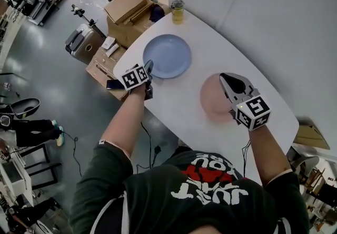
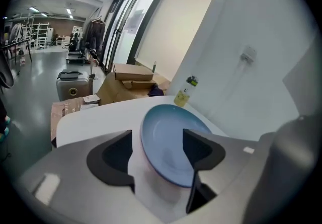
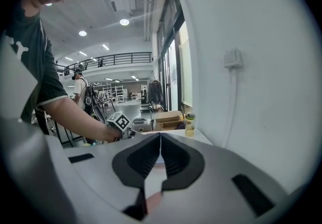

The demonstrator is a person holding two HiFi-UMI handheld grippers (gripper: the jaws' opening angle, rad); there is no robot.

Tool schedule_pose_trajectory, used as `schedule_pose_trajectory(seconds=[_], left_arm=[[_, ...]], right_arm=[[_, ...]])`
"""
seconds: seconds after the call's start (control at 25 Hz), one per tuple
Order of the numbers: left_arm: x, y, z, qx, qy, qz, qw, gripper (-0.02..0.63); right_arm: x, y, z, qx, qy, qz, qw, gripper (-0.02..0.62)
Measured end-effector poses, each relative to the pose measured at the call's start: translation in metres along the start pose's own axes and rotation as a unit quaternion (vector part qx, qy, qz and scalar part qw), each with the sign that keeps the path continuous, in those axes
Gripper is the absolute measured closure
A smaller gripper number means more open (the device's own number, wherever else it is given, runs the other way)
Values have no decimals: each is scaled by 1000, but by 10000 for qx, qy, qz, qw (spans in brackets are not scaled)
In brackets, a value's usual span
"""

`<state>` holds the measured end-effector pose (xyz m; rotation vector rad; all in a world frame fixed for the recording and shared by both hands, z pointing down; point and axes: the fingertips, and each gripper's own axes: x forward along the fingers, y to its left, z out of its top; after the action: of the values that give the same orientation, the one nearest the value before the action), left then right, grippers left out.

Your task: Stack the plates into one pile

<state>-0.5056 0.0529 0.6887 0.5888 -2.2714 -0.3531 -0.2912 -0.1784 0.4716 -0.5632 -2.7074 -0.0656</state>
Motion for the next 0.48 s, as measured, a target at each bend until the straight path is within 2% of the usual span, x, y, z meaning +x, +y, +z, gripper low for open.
schedule_pose_trajectory(seconds=[0.08, 0.2, 0.24, 0.36, 0.4, 0.48], left_arm=[[-14, -10, 4, 138, -150, -275, 9994, 298], [-51, -38, 6, 514, -352, -933, 9937, 309], [-68, -47, 5, 587, -445, -1126, 9909, 346], [-127, -68, -5, 615, -797, -1481, 9838, 557], [-146, -76, -11, 599, -890, -1578, 9816, 598], [-180, -92, -24, 599, -971, -1768, 9776, 598]], right_arm=[[-6, 1, 2, 14, -50, -28, 10000, 589], [-24, 8, 6, 23, -142, -58, 9999, 589], [-32, 11, 7, 15, -164, -65, 9998, 589], [-64, 22, 6, 18, -245, -91, 9997, 589], [-76, 25, 5, 34, -295, -100, 9995, 589], [-98, 31, 2, 73, -414, -106, 9991, 589]])
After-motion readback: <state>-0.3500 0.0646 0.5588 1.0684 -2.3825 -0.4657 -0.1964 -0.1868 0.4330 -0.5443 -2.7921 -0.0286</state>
